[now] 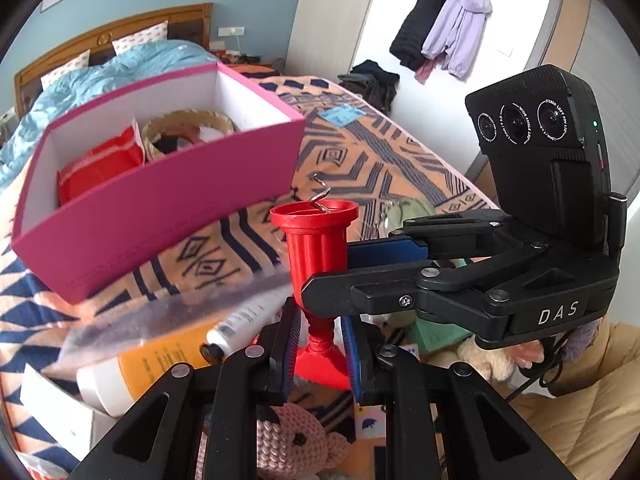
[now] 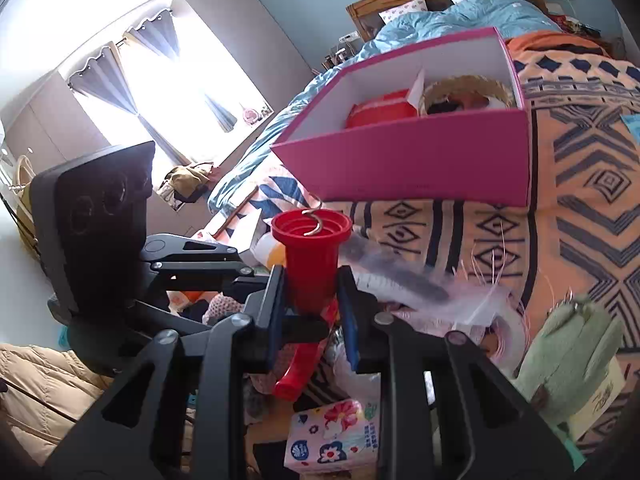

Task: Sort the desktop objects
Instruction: 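Grasp the red object with the left tool while the right tool holds it, then carry the red object with both tools over the pink box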

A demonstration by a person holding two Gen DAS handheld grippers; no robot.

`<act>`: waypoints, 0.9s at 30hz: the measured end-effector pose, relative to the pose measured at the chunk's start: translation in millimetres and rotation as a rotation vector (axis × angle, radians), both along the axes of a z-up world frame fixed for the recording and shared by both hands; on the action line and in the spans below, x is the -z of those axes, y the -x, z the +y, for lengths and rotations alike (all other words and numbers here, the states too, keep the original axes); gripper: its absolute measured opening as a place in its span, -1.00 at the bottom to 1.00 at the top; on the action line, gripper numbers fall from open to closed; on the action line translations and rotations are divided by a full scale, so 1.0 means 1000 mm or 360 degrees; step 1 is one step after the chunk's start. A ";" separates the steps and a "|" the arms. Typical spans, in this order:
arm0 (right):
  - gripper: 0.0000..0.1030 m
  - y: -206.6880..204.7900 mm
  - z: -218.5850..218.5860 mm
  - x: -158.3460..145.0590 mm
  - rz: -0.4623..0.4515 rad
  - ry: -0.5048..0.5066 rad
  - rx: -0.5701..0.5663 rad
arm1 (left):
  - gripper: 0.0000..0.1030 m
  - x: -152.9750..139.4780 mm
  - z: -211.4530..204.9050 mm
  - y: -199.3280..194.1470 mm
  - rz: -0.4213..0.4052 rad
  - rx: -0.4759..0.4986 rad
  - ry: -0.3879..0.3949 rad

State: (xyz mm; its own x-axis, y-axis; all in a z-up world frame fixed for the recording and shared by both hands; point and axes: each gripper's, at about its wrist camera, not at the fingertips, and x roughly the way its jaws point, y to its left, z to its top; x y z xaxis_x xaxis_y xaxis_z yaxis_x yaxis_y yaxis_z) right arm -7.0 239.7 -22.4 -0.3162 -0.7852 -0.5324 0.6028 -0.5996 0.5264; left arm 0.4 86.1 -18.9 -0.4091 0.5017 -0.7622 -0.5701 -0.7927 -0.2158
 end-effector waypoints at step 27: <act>-0.47 0.029 0.002 -0.045 0.0128 0.0102 -0.0017 | -0.61 -0.034 0.001 0.035 0.0107 -0.0056 -0.0042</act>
State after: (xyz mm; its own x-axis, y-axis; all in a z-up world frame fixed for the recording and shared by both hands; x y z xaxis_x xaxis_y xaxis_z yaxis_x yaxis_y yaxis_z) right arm -35.9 242.0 22.3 -0.3471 -0.8205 -0.4541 0.6511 -0.5594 0.5130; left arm -34.2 86.7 15.0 -0.4766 0.5055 -0.7192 -0.5558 -0.8071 -0.1991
